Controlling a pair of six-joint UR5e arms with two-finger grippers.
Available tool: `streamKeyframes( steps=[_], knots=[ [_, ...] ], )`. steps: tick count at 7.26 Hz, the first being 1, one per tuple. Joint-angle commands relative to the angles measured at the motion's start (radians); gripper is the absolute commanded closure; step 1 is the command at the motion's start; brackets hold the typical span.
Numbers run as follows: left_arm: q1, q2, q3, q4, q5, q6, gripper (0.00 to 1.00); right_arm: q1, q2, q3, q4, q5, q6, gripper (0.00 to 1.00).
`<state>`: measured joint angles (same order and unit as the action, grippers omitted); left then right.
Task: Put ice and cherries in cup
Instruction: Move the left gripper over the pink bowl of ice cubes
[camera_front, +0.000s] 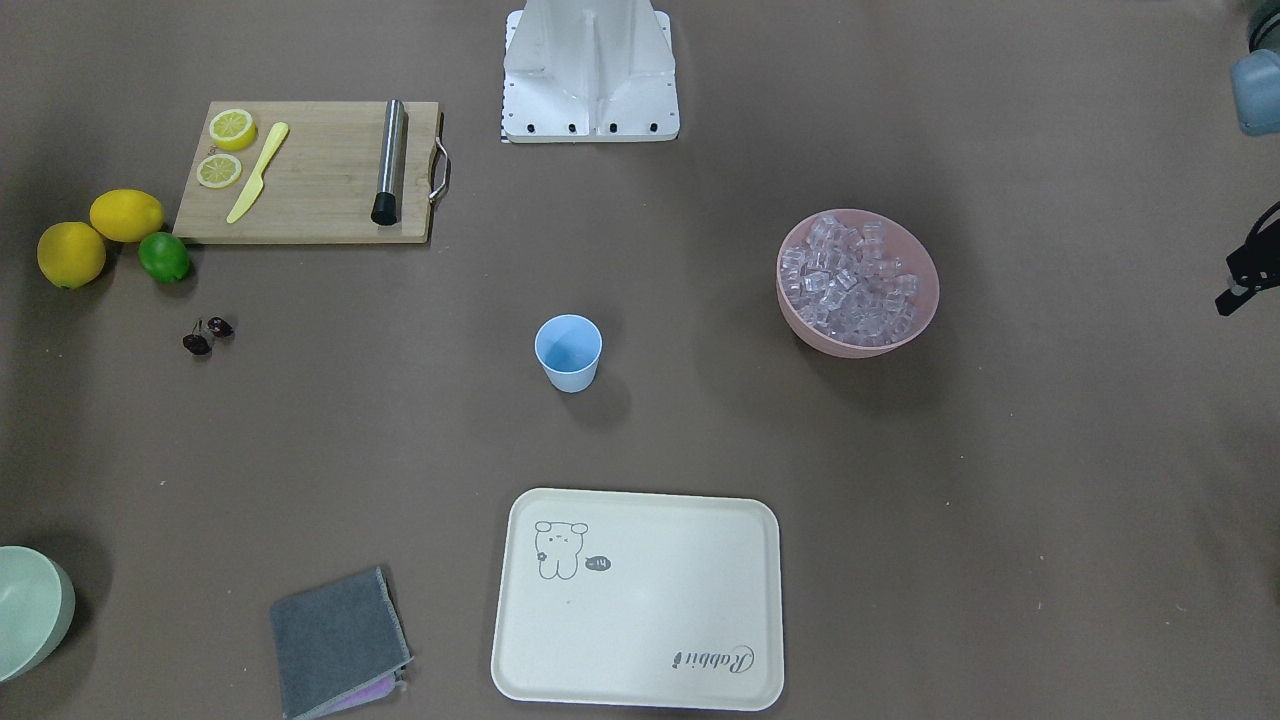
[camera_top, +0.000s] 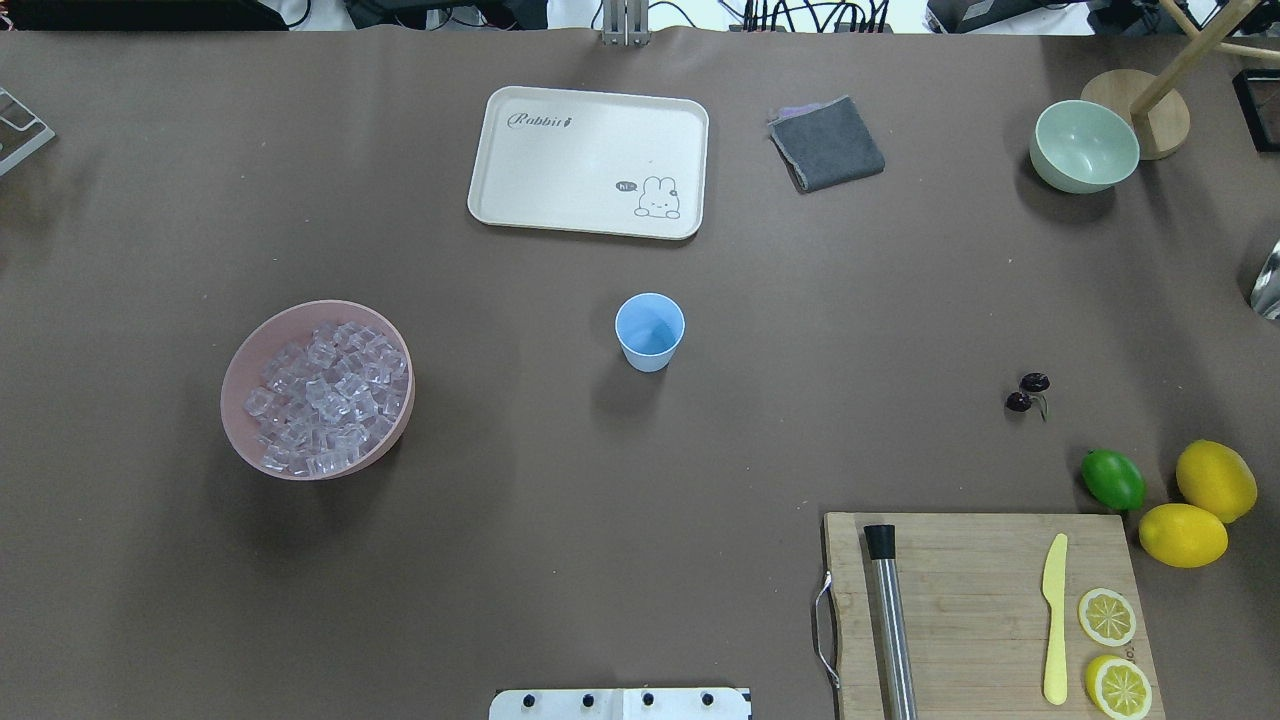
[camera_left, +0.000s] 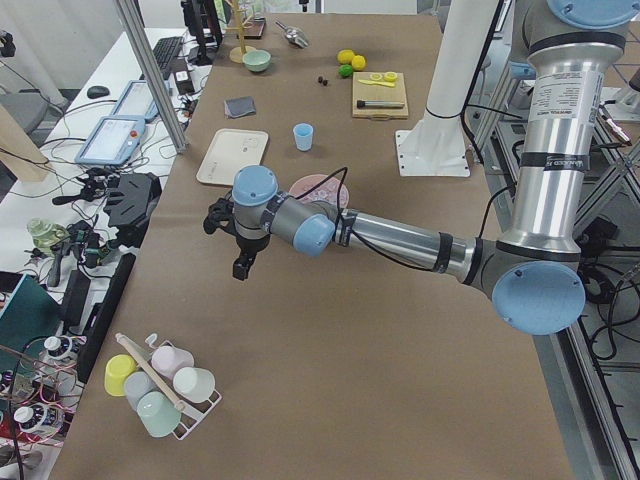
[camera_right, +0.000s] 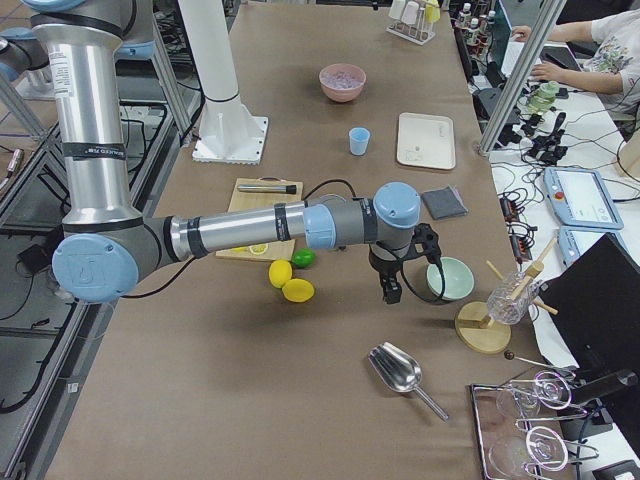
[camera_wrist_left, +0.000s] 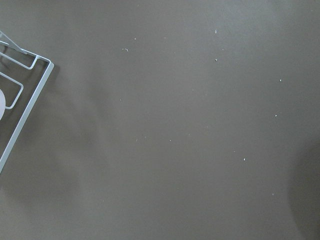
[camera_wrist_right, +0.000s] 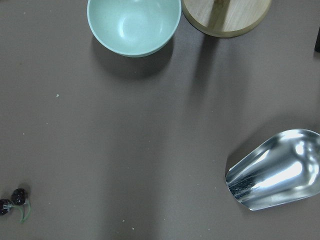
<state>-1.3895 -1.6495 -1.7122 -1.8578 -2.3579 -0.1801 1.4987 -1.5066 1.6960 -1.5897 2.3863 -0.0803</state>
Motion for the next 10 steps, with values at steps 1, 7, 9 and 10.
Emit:
streamKeyframes(
  steps=[1, 7, 9, 10],
  knots=[
    [0.001, -0.006, 0.000, -0.003, 0.000, -0.001, 0.02, 0.000, -0.006, 0.007, 0.001, 0.005, 0.000, 0.00],
    [0.068, -0.030, -0.023, -0.106, 0.045, -0.037, 0.02, -0.002, -0.001, 0.013, -0.001, 0.019, 0.004, 0.00],
    [0.200, -0.186, -0.026, 0.059, 0.167, -0.142, 0.02, -0.002, 0.002, 0.013, 0.001, 0.017, 0.005, 0.00],
    [0.304, -0.260, -0.024, 0.096, 0.186, -0.239, 0.02, -0.008, 0.006, 0.011, 0.001, 0.017, 0.005, 0.00]
  ],
)
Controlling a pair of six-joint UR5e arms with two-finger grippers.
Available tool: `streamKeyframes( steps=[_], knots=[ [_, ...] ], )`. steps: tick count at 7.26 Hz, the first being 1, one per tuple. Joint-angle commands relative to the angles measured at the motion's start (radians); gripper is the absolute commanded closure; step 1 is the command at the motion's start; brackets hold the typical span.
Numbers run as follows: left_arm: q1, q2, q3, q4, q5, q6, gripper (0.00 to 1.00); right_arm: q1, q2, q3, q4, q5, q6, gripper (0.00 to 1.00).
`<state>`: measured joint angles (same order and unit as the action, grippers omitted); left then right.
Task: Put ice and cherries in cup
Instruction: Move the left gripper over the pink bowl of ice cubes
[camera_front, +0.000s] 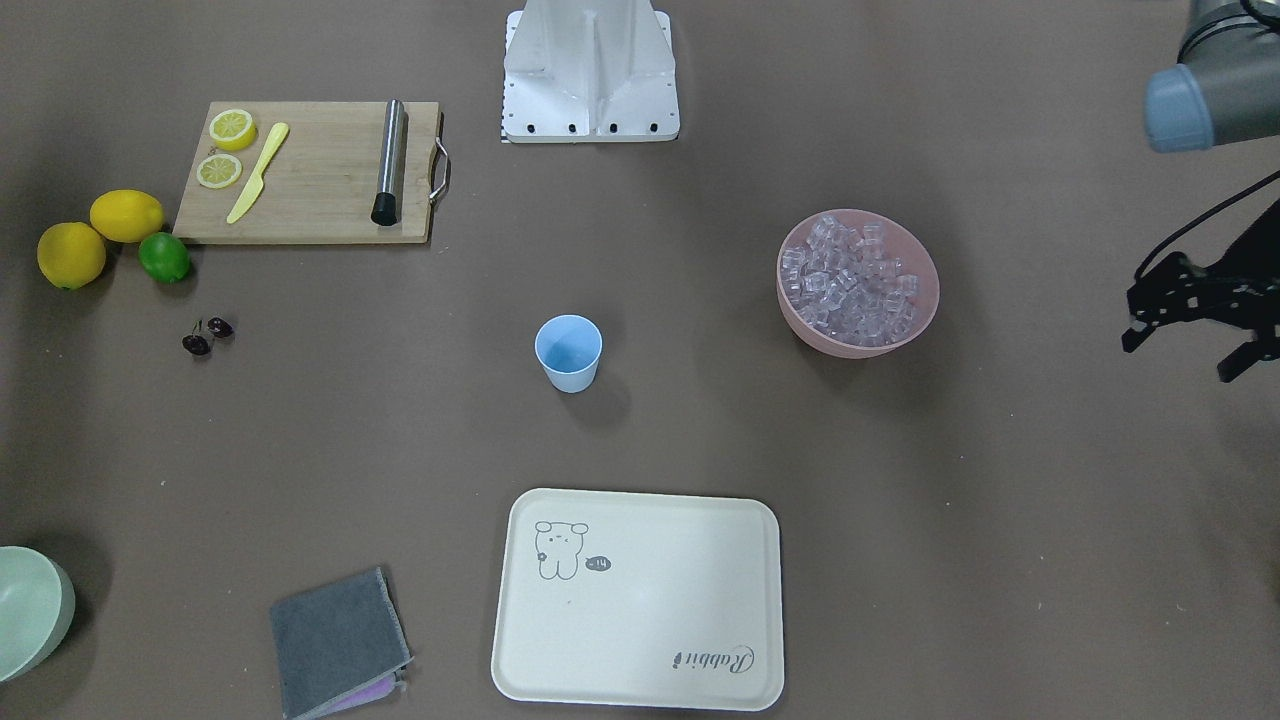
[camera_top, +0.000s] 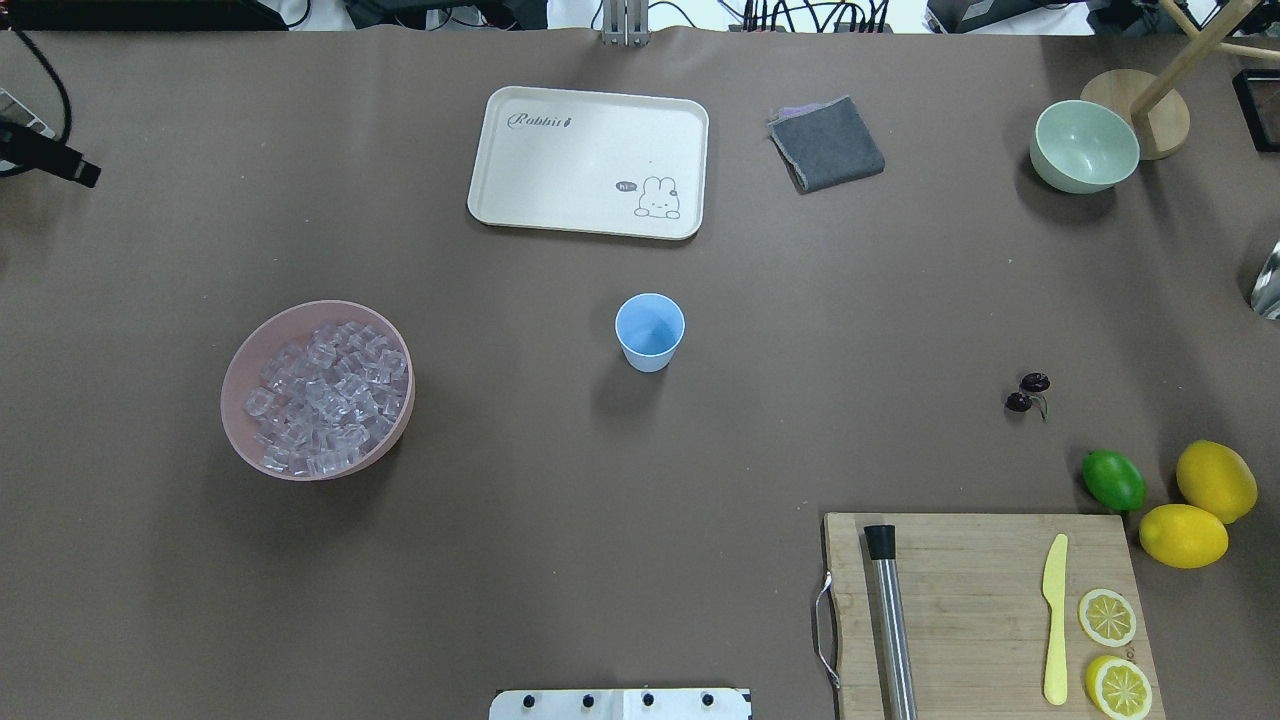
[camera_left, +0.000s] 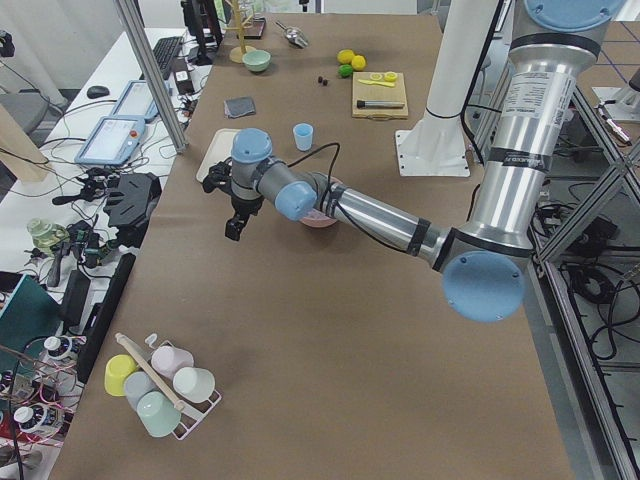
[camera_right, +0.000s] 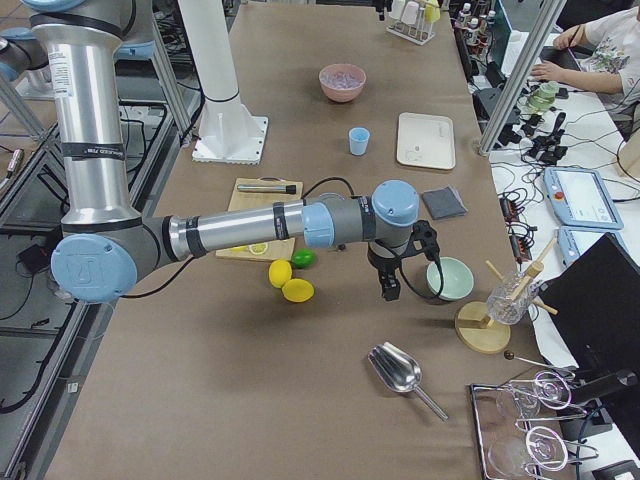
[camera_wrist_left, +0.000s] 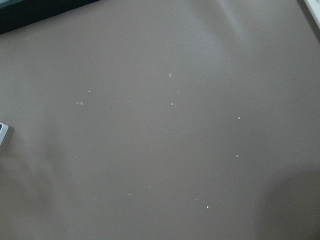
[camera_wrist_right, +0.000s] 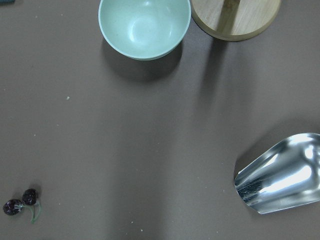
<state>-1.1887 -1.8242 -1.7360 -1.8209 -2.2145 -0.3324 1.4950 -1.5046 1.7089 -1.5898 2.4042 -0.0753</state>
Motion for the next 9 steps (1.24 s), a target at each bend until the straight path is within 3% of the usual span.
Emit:
streamKeyframes(
  steps=[1, 4, 5, 9],
  knots=[
    [0.154, -0.107, -0.022, 0.060, 0.045, -0.199, 0.02, -0.016, 0.012, 0.002, -0.001, 0.001, 0.003, 0.00],
    [0.308, -0.086, -0.131, 0.064, 0.047, -0.565, 0.02, -0.024, 0.029, -0.005, -0.001, 0.000, 0.005, 0.00],
    [0.386, -0.070, -0.140, 0.063, 0.121, -0.630, 0.02, -0.024, 0.029, 0.000, -0.001, -0.004, 0.015, 0.00],
    [0.512, -0.017, -0.137, 0.052, 0.232, -0.662, 0.05, -0.029, 0.029, 0.000, 0.001, -0.004, 0.019, 0.00]
  ],
)
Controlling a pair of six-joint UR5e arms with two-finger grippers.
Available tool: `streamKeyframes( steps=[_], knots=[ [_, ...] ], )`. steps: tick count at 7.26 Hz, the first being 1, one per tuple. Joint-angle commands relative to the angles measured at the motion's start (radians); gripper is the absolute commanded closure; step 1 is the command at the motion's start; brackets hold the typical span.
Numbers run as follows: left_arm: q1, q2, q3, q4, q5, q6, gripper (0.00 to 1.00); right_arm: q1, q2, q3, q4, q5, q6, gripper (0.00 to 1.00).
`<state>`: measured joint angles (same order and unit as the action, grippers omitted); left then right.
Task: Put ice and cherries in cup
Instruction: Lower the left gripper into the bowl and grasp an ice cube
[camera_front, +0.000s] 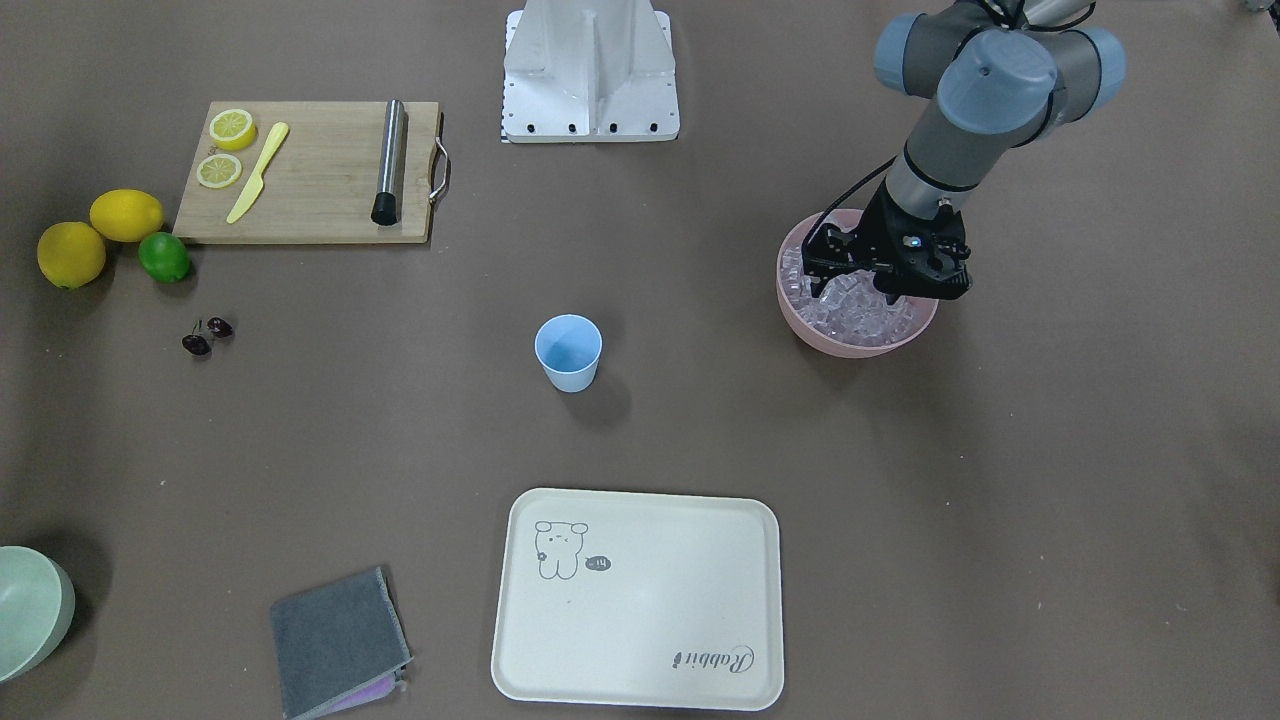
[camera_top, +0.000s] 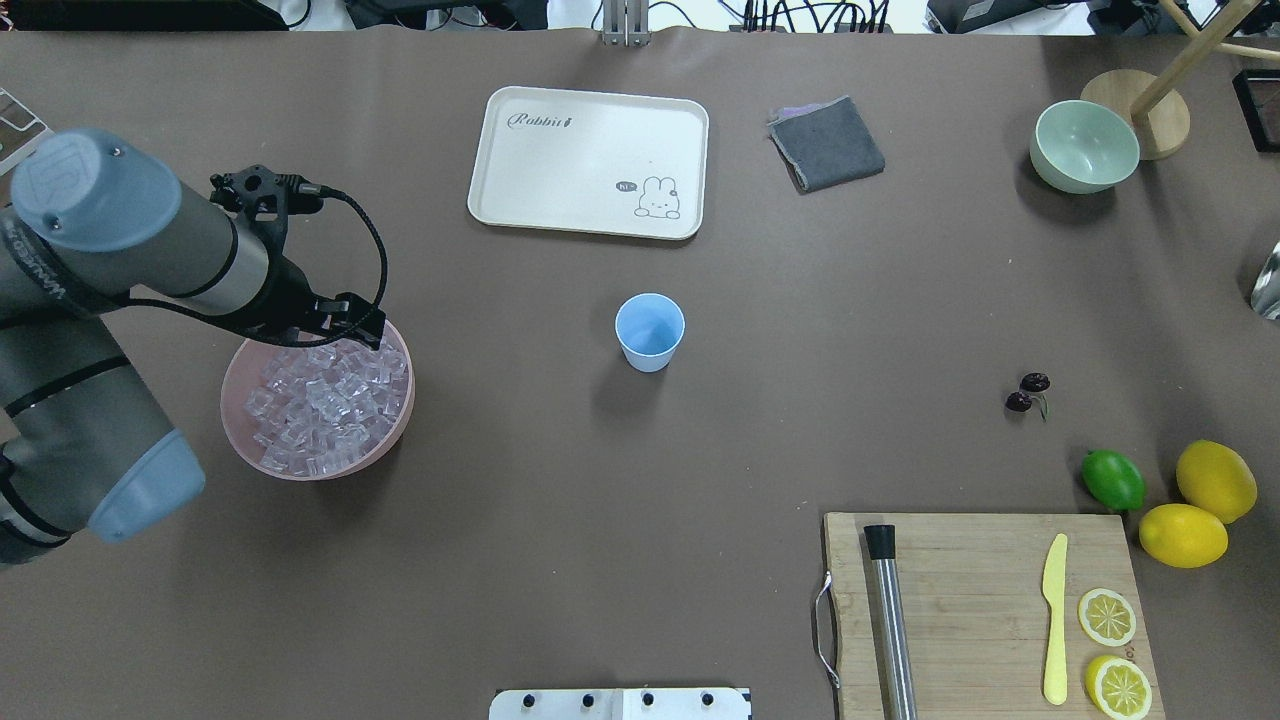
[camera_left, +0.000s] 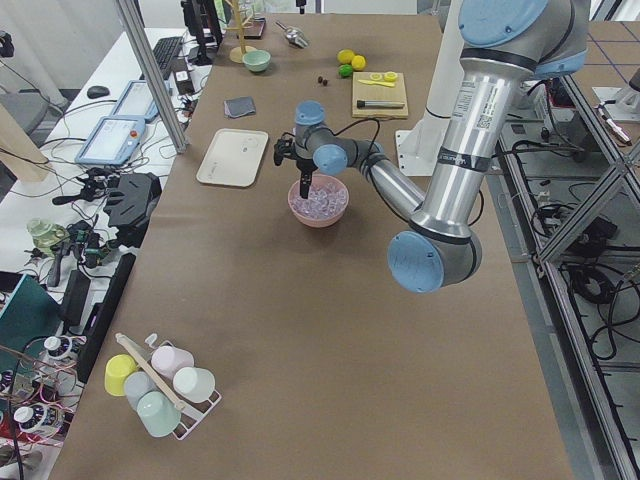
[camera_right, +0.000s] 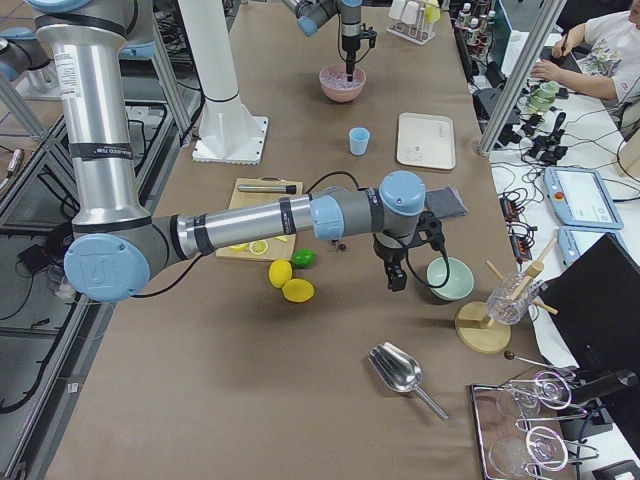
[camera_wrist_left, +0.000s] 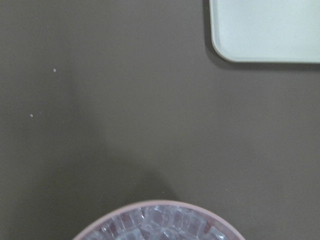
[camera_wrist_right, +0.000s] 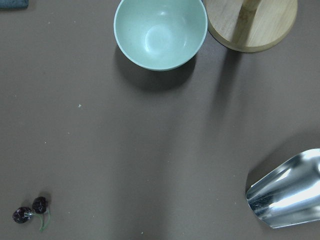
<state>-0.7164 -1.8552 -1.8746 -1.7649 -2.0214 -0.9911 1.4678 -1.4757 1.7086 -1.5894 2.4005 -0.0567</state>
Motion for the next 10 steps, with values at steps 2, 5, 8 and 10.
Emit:
streamKeyframes(
  steps=[2, 5, 8, 10],
  knots=[
    [0.063, 0.019, 0.000, -0.004, 0.040, -0.053, 0.12, -0.001, -0.001, 0.009, 0.000, 0.000, 0.018, 0.00],
    [0.064, 0.024, 0.006, -0.004, 0.040, -0.054, 0.20, -0.001, -0.011, 0.014, 0.000, 0.000, 0.018, 0.00],
    [0.064, 0.024, -0.004, -0.004, 0.041, -0.060, 0.51, -0.001, -0.015, 0.013, 0.000, -0.001, 0.017, 0.00],
    [0.061, 0.027, -0.035, -0.002, 0.041, -0.061, 0.62, -0.001, -0.020, 0.011, 0.000, -0.001, 0.017, 0.00]
  ],
)
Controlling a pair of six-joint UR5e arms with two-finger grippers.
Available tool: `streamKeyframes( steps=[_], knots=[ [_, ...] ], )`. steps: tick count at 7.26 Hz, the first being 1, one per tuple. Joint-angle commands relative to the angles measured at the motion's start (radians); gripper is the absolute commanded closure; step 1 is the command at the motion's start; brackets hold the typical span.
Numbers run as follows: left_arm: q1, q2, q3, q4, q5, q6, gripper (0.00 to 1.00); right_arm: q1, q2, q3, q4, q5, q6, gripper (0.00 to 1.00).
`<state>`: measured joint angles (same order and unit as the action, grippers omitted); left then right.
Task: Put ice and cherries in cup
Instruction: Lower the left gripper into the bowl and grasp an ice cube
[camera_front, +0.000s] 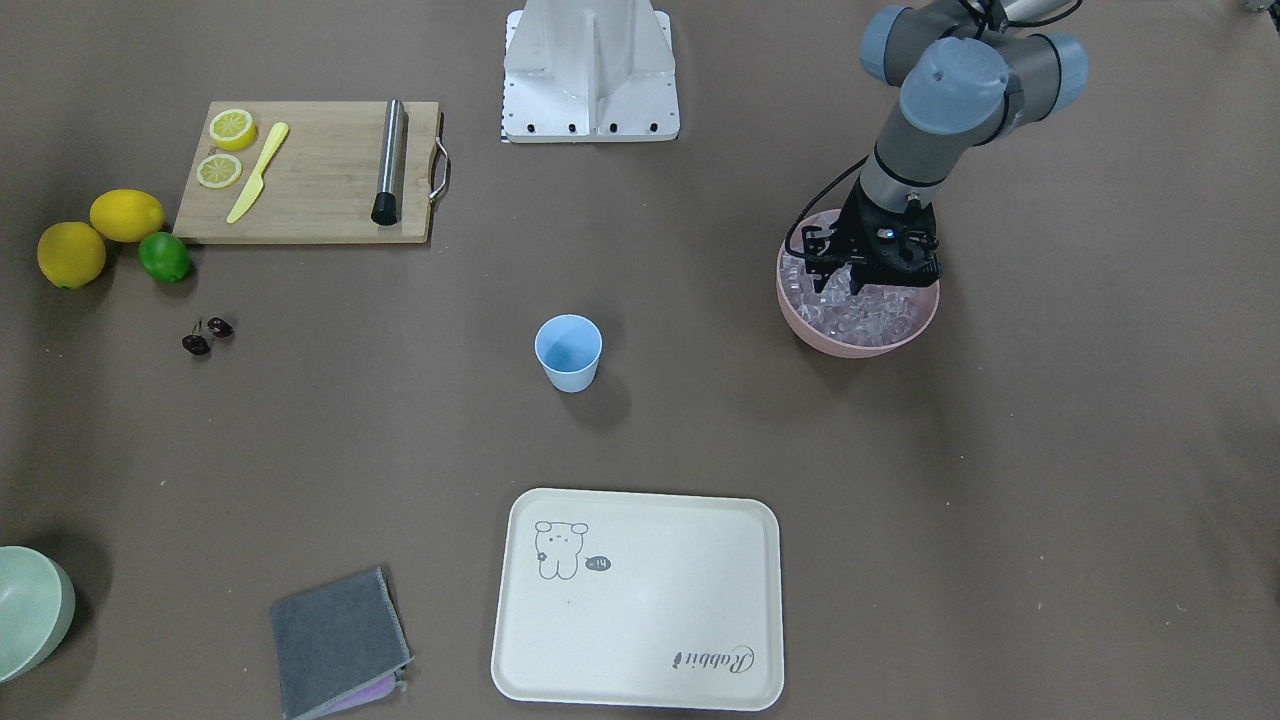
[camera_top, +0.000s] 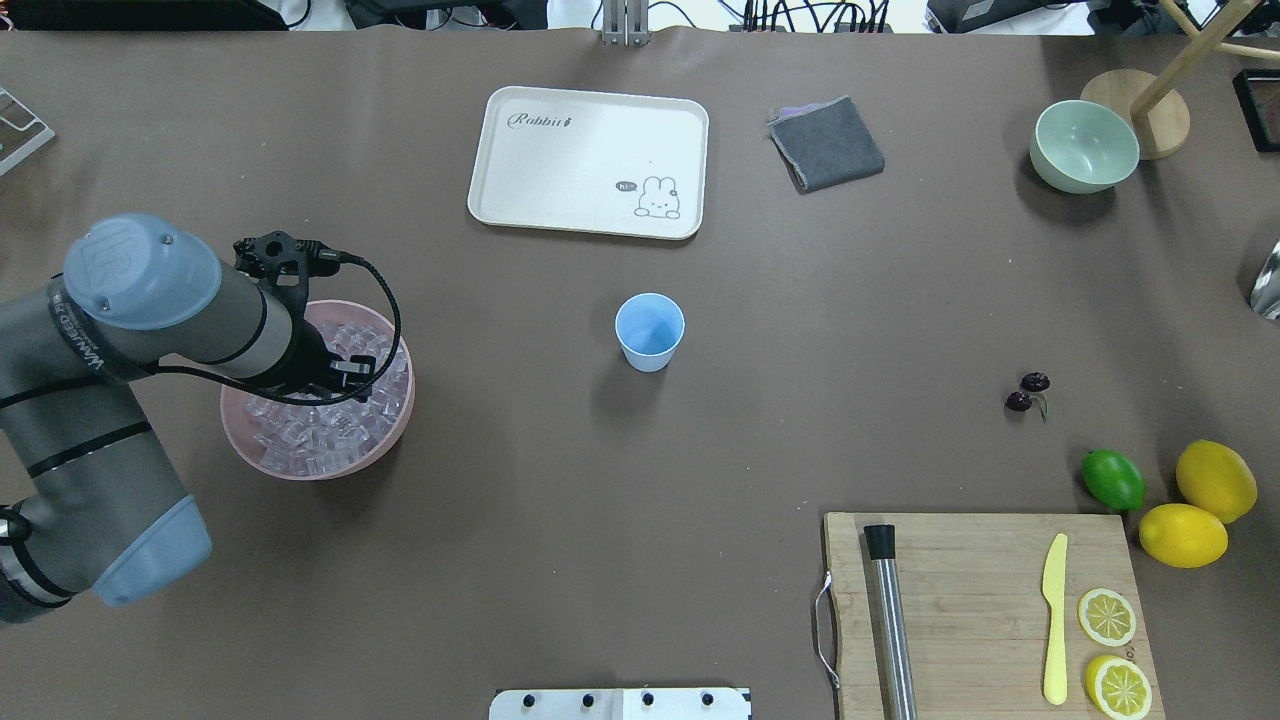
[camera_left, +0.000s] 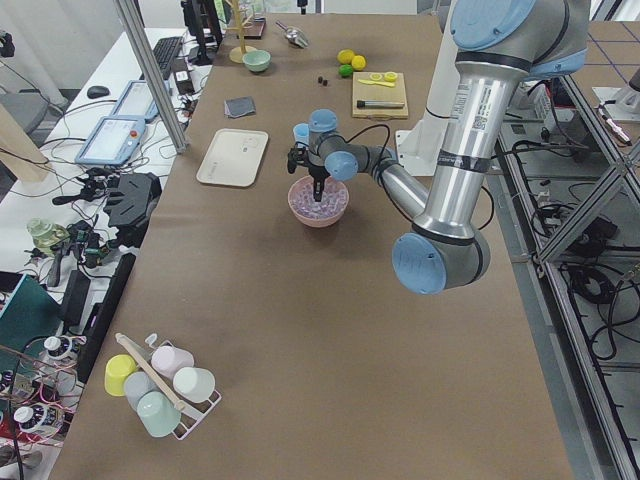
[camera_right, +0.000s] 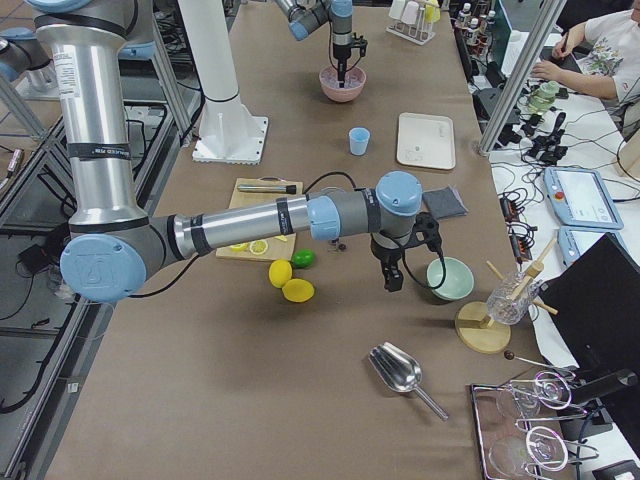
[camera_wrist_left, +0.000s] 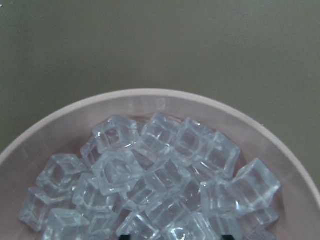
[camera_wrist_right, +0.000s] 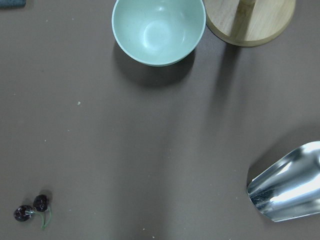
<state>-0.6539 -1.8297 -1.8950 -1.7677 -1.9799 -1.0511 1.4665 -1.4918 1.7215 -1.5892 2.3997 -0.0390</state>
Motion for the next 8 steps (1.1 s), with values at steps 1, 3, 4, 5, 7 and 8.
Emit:
streamKeyframes(
  steps=[1, 3, 4, 5, 7, 8],
  knots=[
    [-0.001, 0.001, -0.015, 0.001, 0.000, -0.003, 0.63, 0.000, -0.005, -0.002, 0.000, -0.001, -0.001, 0.00],
    [-0.001, 0.001, -0.010, 0.002, 0.001, 0.000, 0.68, 0.000, -0.013, 0.000, 0.000, 0.001, -0.001, 0.00],
    [-0.001, 0.003, -0.003, 0.002, 0.000, 0.000, 0.50, 0.000, -0.015, 0.000, 0.000, -0.001, -0.001, 0.00],
    [-0.001, 0.001, -0.006, 0.002, 0.000, -0.001, 0.36, 0.000, -0.015, -0.003, 0.000, -0.001, 0.001, 0.00],
    [0.000, 0.001, -0.012, 0.005, 0.000, -0.004, 0.24, 0.000, -0.015, 0.001, 0.000, 0.001, 0.001, 0.00],
    [0.002, 0.016, -0.010, 0.005, 0.001, -0.004, 0.24, 0.000, -0.016, 0.003, 0.000, 0.001, 0.001, 0.00]
  ],
)
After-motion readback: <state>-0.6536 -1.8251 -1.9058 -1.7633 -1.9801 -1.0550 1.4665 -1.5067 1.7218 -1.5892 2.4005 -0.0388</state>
